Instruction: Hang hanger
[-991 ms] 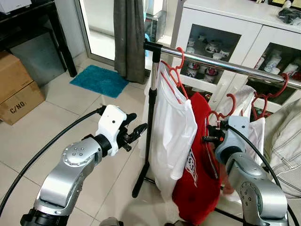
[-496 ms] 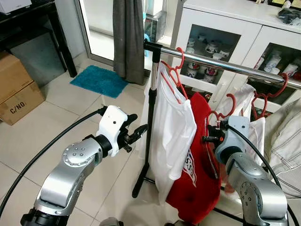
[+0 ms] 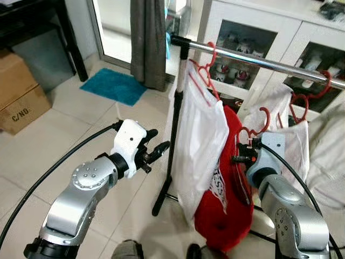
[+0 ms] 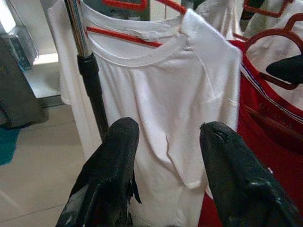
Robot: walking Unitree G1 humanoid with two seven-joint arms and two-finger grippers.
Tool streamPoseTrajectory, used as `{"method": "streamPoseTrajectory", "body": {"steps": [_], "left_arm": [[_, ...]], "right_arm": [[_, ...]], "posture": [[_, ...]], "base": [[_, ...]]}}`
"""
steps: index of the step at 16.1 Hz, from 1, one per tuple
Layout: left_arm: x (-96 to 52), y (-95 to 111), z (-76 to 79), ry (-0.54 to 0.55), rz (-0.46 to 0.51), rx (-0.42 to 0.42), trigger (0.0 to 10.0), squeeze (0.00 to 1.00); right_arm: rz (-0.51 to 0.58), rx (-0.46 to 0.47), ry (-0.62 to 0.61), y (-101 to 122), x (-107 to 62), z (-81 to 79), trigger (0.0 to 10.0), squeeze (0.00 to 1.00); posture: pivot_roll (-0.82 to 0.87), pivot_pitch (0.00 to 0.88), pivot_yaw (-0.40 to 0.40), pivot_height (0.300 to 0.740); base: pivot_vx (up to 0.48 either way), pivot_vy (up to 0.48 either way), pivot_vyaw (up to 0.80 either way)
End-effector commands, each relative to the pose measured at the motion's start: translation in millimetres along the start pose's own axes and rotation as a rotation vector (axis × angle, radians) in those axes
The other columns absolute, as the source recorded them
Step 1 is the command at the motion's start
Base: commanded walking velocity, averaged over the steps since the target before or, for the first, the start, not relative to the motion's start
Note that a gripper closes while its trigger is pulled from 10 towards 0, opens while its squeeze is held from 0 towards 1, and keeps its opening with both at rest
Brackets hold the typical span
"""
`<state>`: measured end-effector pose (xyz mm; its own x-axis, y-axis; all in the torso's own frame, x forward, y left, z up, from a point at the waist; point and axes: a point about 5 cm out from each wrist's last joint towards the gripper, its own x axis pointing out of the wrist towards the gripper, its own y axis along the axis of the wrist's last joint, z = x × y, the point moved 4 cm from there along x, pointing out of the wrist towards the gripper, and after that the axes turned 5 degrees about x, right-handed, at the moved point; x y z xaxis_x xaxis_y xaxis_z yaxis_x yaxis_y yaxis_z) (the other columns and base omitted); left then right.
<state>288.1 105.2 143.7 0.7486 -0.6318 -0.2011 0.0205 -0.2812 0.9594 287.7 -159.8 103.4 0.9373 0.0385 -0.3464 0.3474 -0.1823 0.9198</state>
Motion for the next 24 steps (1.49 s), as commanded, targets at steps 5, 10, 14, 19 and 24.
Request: {"method": "streamPoseTrajectory", "body": {"steps": [5,10,14,19,24], "left_arm": [[0.5,0.2,-0.1,-0.010,-0.006,0.014,10.0,0.00],[0.3,0.0,0.3,-0.015,-0.007,0.014,10.0,0.00],[-0.3,-0.2,1.1,-0.017,-0.009,0.012,10.0,0.00],[-1.4,-0.2,2.0,-0.018,-0.011,0.011,10.0,0.00],[-0.5,-1.3,1.4,-0.013,-0.023,0.017,10.0,0.00]], "right_arm": [[0.026,0.003,-0.009,3.7,-2.0,1.7,0.0,0.00],[0.023,0.006,-0.010,2.1,-2.8,1.4,0.0,0.00],[0.021,0.006,-0.009,1.6,-3.5,1.5,0.0,0.00],[0.018,0.004,-0.007,1.1,-4.0,1.6,0.0,0.00],[0.015,0.004,-0.003,0.7,-4.0,0.7,0.0,0.00]], "posture": [[-0.01,0.040,-0.038,0.740],[-0.01,0.044,-0.038,0.740],[-0.01,0.047,-0.040,0.740],[-0.01,0.053,-0.042,0.740],[-0.01,0.055,-0.042,0.740]], "base": [[-0.266,0.000,0.00],[-0.267,0.000,0.00],[-0.263,0.000,0.00],[-0.266,0.000,0.00],[-0.098,0.000,0.00]]}}
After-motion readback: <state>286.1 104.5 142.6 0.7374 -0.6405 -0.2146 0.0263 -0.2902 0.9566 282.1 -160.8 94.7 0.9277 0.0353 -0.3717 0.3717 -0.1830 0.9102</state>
